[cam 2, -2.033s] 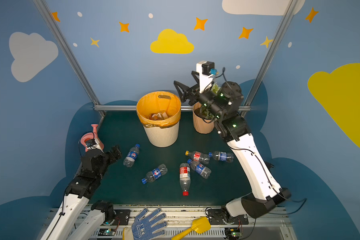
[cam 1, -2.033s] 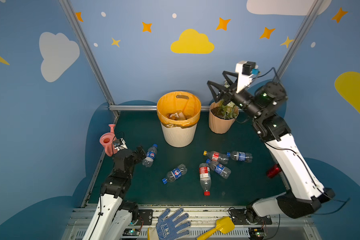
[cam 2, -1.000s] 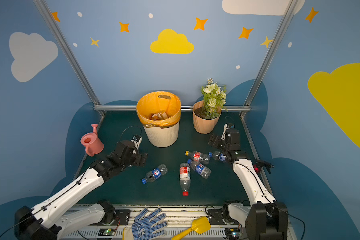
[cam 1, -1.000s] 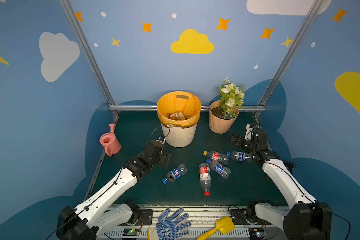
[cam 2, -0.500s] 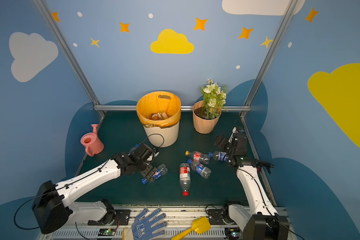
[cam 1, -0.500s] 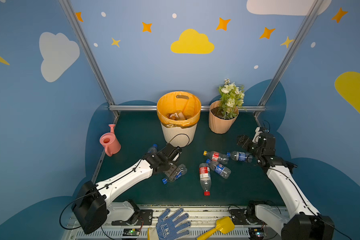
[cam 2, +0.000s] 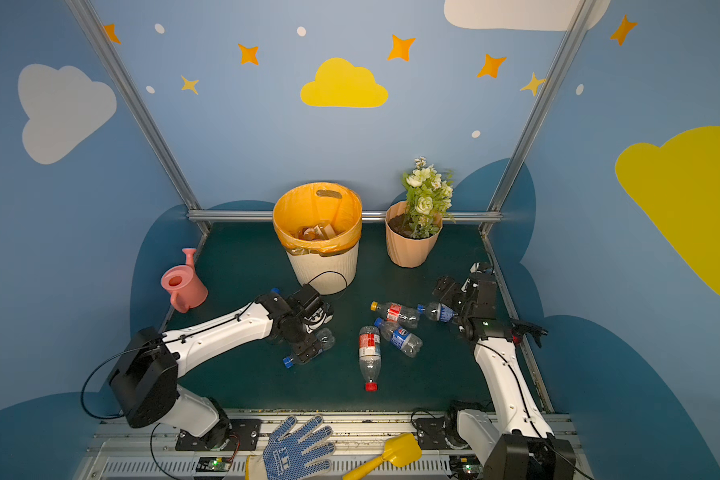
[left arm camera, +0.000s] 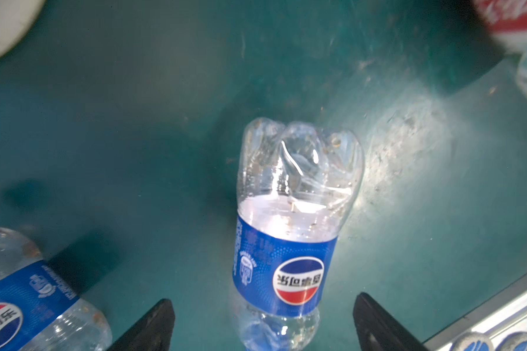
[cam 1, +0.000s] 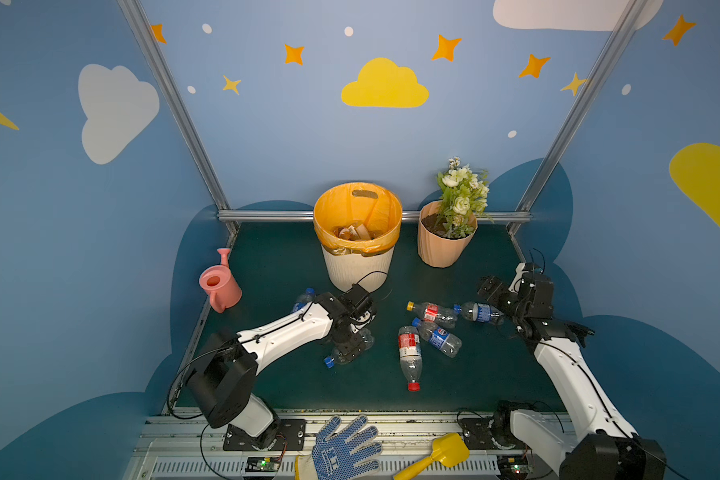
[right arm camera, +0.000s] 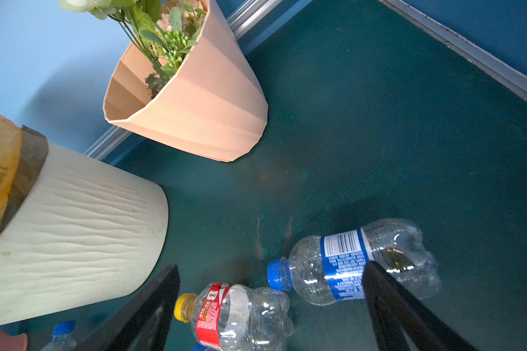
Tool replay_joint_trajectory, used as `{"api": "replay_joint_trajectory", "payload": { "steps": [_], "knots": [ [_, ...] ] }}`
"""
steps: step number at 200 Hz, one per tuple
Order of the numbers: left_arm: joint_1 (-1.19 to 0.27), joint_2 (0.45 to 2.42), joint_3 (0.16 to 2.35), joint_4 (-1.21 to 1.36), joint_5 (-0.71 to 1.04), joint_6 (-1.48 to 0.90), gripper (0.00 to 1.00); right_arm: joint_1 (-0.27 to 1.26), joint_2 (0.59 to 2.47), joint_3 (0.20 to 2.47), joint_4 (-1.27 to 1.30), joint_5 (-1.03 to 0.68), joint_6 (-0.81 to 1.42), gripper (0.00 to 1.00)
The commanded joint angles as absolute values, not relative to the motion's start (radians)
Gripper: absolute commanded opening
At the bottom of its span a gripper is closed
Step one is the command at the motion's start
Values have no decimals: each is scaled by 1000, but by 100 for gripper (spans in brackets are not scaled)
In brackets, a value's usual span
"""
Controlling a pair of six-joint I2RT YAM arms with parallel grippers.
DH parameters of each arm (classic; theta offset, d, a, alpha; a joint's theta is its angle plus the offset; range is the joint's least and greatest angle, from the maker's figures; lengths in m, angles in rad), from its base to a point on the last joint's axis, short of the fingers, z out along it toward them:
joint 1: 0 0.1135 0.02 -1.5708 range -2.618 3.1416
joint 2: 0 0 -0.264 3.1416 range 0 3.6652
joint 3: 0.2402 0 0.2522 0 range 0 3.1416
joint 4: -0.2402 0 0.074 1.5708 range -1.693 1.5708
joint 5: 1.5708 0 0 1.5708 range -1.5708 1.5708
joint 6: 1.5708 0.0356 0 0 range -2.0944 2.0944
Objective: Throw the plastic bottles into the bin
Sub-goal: 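Lower the left gripper onto the crushed Pepsi bottle while the right moves to the bottles, then close the left gripper on the crushed Pepsi bottle and lift it toward the bin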
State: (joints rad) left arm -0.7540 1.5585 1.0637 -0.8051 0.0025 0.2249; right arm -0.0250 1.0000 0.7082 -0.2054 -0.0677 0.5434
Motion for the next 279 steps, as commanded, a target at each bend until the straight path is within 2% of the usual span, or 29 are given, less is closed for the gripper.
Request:
{"api": "replay_joint_trajectory", "payload": {
  "steps": [1, 49, 84, 128, 170, 222, 279],
  "knots": [
    [-757, 1594, 1097, -838, 37, 272, 90, -38, 977, 690, -188, -72, 559, 93],
    [-763, 1715, 1145, -854, 45, 299, 78, -57, 961, 676, -187, -81, 566, 93],
    [-768, 1771, 1151, -842, 32, 304, 73, -69, 929, 637, -168, -69, 575, 93],
    [-776, 1785, 1167, -826, 8, 300, 50, -84, 922, 622, -170, -71, 586, 93],
    [-778, 1695, 1154, -782, 5, 276, 46, -88, 933, 619, -154, -89, 598, 93],
    [-766, 1455, 1124, -670, -50, 227, 47, -90, 954, 624, -142, -107, 618, 93],
    [-762, 1157, 1087, -448, -184, 199, 49, -88, 1012, 631, -41, -296, 605, 93]
  ]
}}
